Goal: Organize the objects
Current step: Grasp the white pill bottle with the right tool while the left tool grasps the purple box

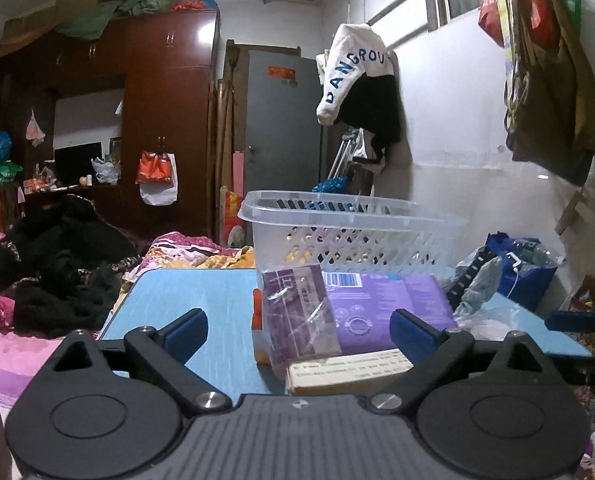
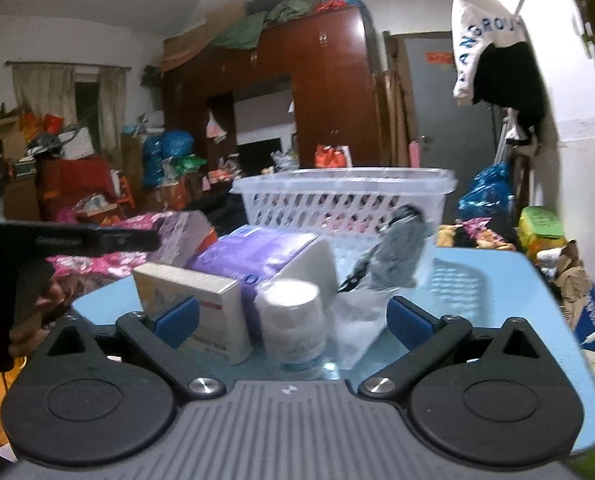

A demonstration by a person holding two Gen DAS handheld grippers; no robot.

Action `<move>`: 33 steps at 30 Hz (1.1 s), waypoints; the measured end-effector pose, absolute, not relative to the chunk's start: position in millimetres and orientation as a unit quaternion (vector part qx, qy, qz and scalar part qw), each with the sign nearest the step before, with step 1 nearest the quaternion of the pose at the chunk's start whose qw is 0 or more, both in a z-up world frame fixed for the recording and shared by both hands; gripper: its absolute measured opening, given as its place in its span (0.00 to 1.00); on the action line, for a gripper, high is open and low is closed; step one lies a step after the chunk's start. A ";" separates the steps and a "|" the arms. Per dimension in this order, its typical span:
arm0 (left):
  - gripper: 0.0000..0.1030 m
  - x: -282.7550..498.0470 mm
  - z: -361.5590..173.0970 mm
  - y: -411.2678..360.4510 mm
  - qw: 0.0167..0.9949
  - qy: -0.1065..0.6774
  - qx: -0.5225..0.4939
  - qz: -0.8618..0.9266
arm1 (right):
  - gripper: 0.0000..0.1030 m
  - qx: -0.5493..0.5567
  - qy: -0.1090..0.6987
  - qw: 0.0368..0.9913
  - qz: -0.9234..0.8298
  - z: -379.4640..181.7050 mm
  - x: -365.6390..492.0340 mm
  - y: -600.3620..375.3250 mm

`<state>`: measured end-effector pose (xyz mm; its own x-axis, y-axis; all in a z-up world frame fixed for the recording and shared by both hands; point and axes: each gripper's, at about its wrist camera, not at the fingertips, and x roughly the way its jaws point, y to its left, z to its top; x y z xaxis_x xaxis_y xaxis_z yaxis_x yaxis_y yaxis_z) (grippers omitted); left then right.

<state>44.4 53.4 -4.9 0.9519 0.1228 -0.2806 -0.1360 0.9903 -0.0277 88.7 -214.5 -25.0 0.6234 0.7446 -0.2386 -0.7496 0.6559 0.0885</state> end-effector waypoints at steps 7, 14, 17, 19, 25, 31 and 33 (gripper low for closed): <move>0.89 66.6 -16.8 56.9 0.984 0.166 -0.024 0.056 | 0.79 -0.034 0.136 0.896 0.421 -34.4 92.1 -205.6; 0.57 72.1 -20.7 61.5 0.982 0.177 -0.032 0.056 | 0.56 -0.056 0.147 0.895 0.417 -41.3 95.1 -198.5; 0.49 72.0 -20.4 63.4 0.982 0.177 -0.040 0.054 | 0.46 -0.060 0.144 0.899 0.409 -42.5 97.2 -200.6; 0.48 69.8 -19.2 63.5 0.983 0.171 -0.037 0.058 | 0.46 -0.048 0.145 0.896 0.416 -42.0 98.8 -205.8; 0.48 62.2 -8.4 73.1 0.987 0.137 -0.049 0.067 | 0.45 -0.028 0.124 0.900 0.417 -35.7 99.2 -214.7; 0.48 52.7 2.5 79.5 0.990 0.110 -0.053 0.068 | 0.45 -0.006 0.098 0.904 0.416 -16.1 99.5 -227.4; 0.48 51.5 4.4 78.1 0.991 0.105 -0.052 0.065 | 0.45 0.000 0.095 0.905 0.415 -10.7 102.1 -230.1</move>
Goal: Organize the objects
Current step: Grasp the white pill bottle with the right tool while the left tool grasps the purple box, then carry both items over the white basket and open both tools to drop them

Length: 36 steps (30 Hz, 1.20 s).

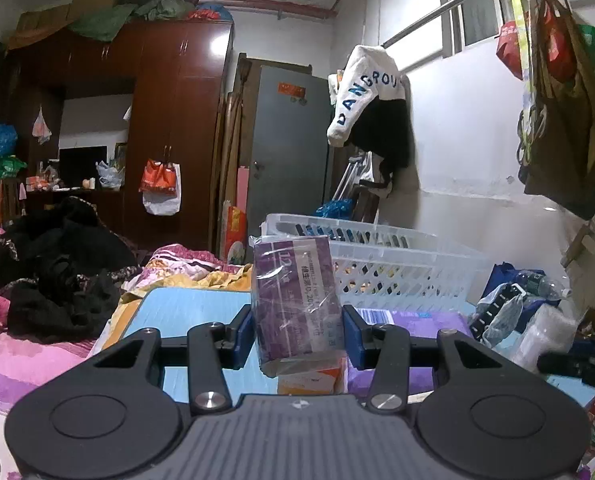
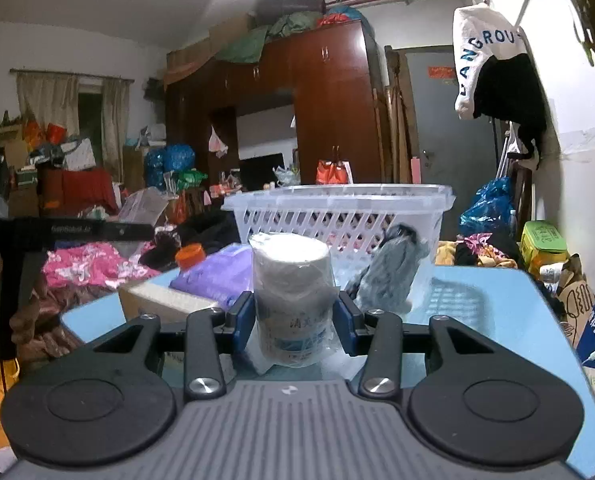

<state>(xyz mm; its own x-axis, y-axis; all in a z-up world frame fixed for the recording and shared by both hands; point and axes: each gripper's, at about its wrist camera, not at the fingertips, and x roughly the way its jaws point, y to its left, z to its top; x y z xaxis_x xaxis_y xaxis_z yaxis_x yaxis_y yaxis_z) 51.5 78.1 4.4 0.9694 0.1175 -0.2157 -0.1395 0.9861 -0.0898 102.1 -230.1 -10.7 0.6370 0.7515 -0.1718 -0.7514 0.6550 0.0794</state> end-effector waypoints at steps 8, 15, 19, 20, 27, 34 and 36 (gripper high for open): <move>0.48 69.0 33.3 60.0 0.994 0.092 -0.039 0.031 | 0.45 0.013 0.072 0.909 0.411 27.7 129.2 -234.5; 0.48 160.8 81.4 43.0 0.990 0.143 -0.007 0.011 | 0.45 -0.020 0.064 0.923 0.380 79.7 192.4 -193.1; 0.48 229.2 91.3 53.0 0.977 0.212 -0.023 0.017 | 0.45 -0.022 0.116 0.923 0.366 89.9 243.3 -161.5; 0.48 242.9 90.7 56.3 0.974 0.225 -0.030 0.020 | 0.45 -0.021 0.140 0.921 0.363 88.6 256.6 -153.0; 0.48 289.1 70.7 68.3 0.955 0.293 -0.051 0.012 | 0.45 -0.045 0.235 0.900 0.363 60.6 292.2 -114.3; 0.69 293.8 56.0 79.8 0.950 0.301 -0.085 -0.007 | 0.47 -0.064 0.242 0.901 0.353 50.4 288.2 -111.9; 0.92 288.1 57.4 82.2 0.954 0.284 -0.091 -0.005 | 0.79 -0.061 0.235 0.904 0.352 58.0 286.9 -115.0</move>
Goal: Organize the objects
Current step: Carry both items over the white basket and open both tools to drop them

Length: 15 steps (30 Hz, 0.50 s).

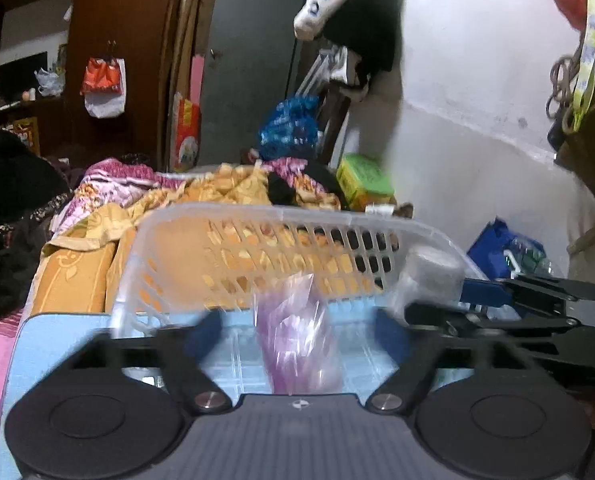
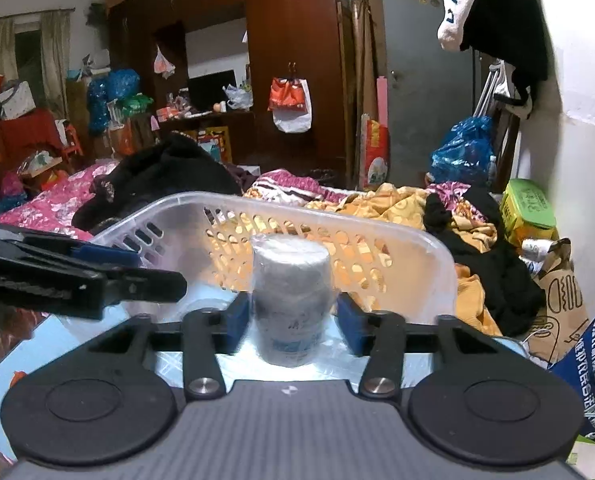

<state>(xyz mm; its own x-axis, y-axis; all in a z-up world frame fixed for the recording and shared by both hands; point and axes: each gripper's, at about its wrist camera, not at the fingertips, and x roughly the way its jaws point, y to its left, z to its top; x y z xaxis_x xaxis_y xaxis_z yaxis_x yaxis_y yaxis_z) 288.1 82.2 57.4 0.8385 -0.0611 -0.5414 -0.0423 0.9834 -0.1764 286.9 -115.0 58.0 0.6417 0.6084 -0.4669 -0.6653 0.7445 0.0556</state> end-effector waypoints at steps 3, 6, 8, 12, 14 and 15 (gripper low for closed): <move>0.94 271.6 65.1 86.5 0.962 0.252 -0.100 -0.007 | 0.97 -0.046 0.196 0.918 0.343 70.8 280.4 -128.9; 1.00 238.2 72.1 86.8 0.973 0.214 -0.081 -0.013 | 1.00 -0.024 0.179 0.918 0.352 80.5 266.4 -148.3; 1.00 210.4 70.5 87.2 0.979 0.190 -0.071 -0.021 | 1.00 -0.004 0.169 0.913 0.371 79.8 252.2 -165.7; 1.00 152.5 49.8 90.1 0.985 0.163 -0.055 -0.034 | 1.00 0.005 0.142 0.905 0.400 59.5 209.5 -198.4; 1.00 121.6 37.3 92.7 0.987 0.147 -0.049 -0.030 | 1.00 0.009 0.122 0.906 0.406 43.9 185.5 -213.1; 1.00 105.4 30.8 94.2 0.989 0.139 -0.047 -0.027 | 1.00 0.008 0.116 0.905 0.409 36.4 172.7 -218.4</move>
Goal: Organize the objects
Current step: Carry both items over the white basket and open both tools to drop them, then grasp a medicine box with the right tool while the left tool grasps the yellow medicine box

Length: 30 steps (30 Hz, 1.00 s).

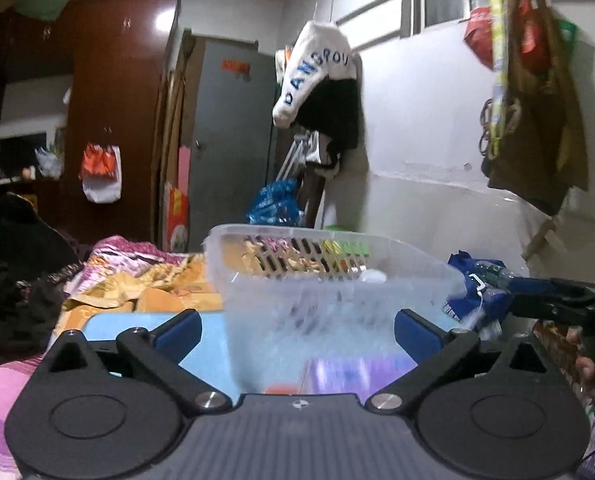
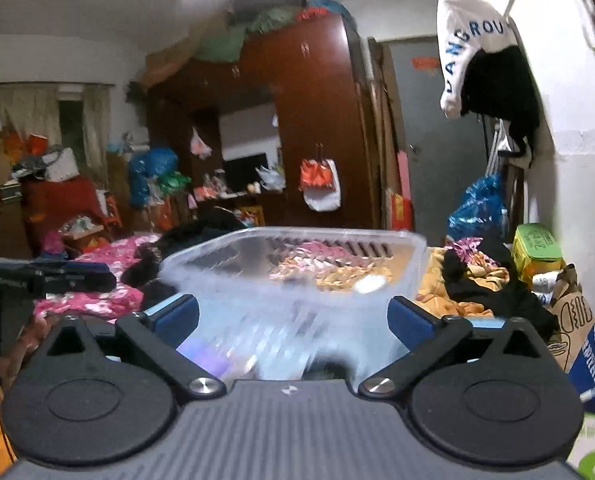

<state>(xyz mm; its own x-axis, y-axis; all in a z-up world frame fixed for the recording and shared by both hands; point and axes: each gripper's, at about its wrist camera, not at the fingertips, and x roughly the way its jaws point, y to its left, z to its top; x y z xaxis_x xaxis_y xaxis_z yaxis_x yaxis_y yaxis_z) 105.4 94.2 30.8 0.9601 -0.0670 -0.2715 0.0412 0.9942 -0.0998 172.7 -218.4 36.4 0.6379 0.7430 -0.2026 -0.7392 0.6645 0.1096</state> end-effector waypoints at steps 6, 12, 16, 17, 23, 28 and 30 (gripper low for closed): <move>1.00 34.2 -6.4 98.3 0.994 0.105 -0.015 -0.004 | 1.00 0.017 0.092 0.886 0.453 -3.5 115.0 -229.3; 0.96 29.6 -30.9 91.6 0.994 0.102 0.002 -0.025 | 0.89 -0.058 0.078 0.874 0.476 -17.6 102.8 -193.4; 0.92 30.8 -53.8 83.4 0.991 0.121 0.024 -0.044 | 0.66 -0.066 0.104 0.857 0.501 -25.4 114.6 -169.5; 0.89 31.8 -57.0 82.6 0.991 0.124 0.025 -0.049 | 0.61 -0.065 0.109 0.853 0.506 -26.3 115.3 -167.7; 0.76 35.8 -75.6 74.7 0.987 0.142 0.032 -0.070 | 0.52 -0.065 0.113 0.849 0.512 -29.4 117.2 -154.0; 0.66 35.1 -77.6 74.7 0.986 0.140 0.022 -0.089 | 0.45 -0.065 0.104 0.845 0.521 -28.4 118.8 -154.1; 0.58 35.3 -77.6 74.1 0.985 0.141 0.016 -0.095 | 0.40 -0.066 0.102 0.844 0.522 -32.1 115.1 -155.4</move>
